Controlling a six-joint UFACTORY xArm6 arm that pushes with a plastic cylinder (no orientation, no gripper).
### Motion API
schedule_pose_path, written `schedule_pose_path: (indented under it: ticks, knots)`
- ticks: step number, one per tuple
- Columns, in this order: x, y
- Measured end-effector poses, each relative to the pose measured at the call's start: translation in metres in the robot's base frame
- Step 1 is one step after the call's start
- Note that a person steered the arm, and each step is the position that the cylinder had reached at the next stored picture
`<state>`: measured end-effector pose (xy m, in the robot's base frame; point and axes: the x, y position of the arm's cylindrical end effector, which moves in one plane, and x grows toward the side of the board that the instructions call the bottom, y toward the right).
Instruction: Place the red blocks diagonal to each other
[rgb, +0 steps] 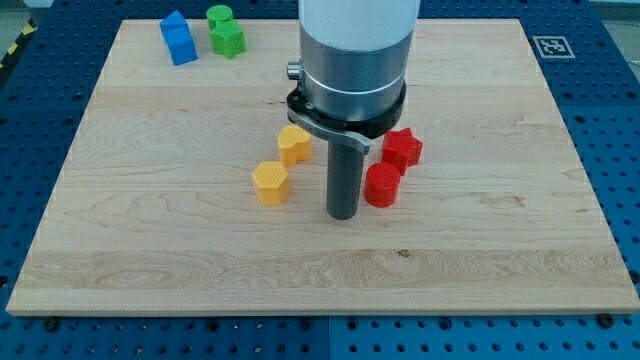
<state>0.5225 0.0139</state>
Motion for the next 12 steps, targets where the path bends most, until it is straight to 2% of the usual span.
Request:
schedule_pose_path:
  ticks: [2,5,8,9,12]
  knots:
    - [-0.019,-0.004]
    - [-0.019,0.069]
    - [-0.030,0.053]
    - [-0.046,0.053]
    - [-0.053,0.068]
